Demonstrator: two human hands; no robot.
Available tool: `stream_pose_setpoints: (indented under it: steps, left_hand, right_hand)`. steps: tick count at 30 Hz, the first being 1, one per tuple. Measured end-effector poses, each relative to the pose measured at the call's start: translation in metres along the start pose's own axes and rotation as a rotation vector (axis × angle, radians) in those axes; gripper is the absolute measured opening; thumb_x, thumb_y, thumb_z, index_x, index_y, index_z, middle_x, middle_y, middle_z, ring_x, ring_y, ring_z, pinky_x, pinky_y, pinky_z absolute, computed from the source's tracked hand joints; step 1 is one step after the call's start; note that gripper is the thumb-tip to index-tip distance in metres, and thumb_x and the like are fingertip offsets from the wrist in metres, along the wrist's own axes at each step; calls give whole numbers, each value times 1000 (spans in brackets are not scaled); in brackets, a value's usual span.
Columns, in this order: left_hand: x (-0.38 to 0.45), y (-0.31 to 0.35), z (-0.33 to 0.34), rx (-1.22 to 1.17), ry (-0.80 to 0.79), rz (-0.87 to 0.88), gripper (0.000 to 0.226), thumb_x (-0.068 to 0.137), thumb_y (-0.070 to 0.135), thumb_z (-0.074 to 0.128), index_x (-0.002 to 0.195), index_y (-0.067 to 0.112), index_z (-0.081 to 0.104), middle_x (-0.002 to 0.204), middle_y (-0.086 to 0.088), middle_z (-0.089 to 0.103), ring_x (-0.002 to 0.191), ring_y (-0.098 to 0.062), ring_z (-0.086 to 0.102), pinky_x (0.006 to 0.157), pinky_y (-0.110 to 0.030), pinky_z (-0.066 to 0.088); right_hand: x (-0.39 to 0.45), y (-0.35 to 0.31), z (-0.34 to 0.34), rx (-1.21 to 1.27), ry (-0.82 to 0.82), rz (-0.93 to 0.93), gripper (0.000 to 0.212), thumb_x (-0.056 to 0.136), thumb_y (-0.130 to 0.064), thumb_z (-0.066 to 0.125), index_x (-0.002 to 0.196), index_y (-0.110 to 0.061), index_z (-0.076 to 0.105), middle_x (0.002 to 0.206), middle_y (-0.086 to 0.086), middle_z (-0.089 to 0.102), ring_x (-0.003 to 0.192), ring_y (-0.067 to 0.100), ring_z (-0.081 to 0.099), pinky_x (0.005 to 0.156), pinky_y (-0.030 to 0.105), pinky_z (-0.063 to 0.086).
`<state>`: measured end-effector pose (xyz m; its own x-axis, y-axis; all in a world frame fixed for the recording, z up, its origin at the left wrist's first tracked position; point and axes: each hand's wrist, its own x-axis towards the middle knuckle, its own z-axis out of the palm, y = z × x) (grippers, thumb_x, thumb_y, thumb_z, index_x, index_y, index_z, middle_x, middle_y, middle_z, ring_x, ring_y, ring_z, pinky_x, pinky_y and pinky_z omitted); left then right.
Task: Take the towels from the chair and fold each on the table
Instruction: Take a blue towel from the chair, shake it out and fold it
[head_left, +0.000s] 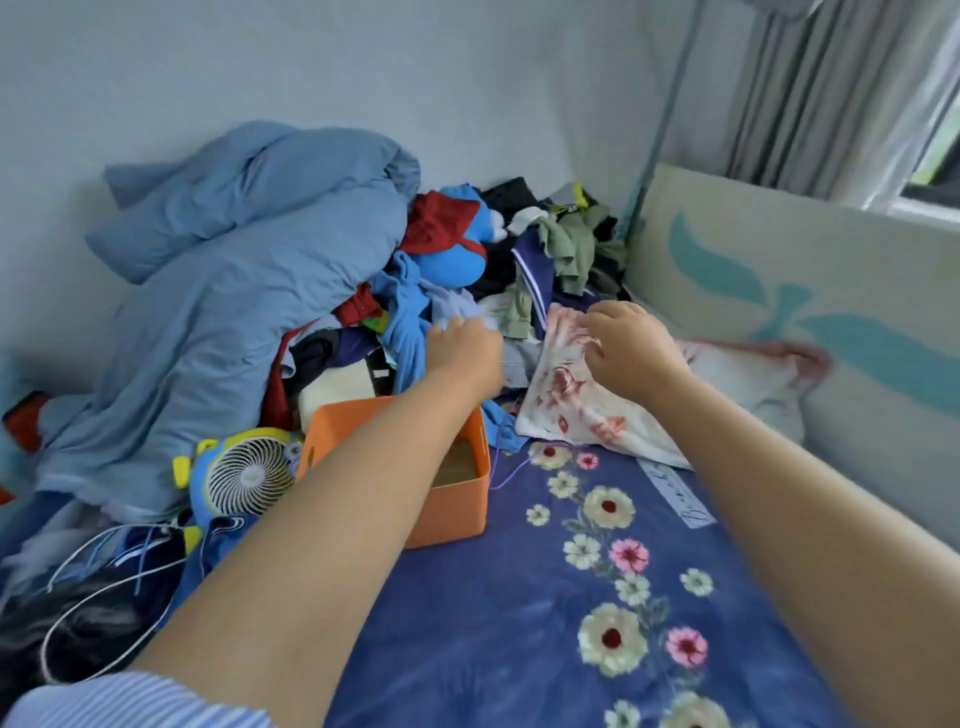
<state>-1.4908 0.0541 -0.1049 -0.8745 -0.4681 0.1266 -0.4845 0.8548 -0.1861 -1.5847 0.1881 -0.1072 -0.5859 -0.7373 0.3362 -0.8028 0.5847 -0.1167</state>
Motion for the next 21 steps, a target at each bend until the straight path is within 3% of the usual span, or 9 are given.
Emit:
stream_pose_setpoints:
  steps: [8,21]
  left_hand:
    - [-135,139,-69,-62,115,347,36,95,19,37,127,7,51,132,-15,48,124,-33,42,102,-42,34]
    - [-338,483,-132,-192,103,1011,36,94,20,41,126,9,53,131,-13,48,125,-30,43,99,-37,38]
  right_hand:
    - [-216,41,-105,-68,116,336,38,91,-12,45,128,-8,52,139,9,46,131,27,35,108,37,29]
    - [-586,179,-224,-251,181,1036,39,89,-12,47,127,-9,52,141,8,45,134,24,33,109,36,30]
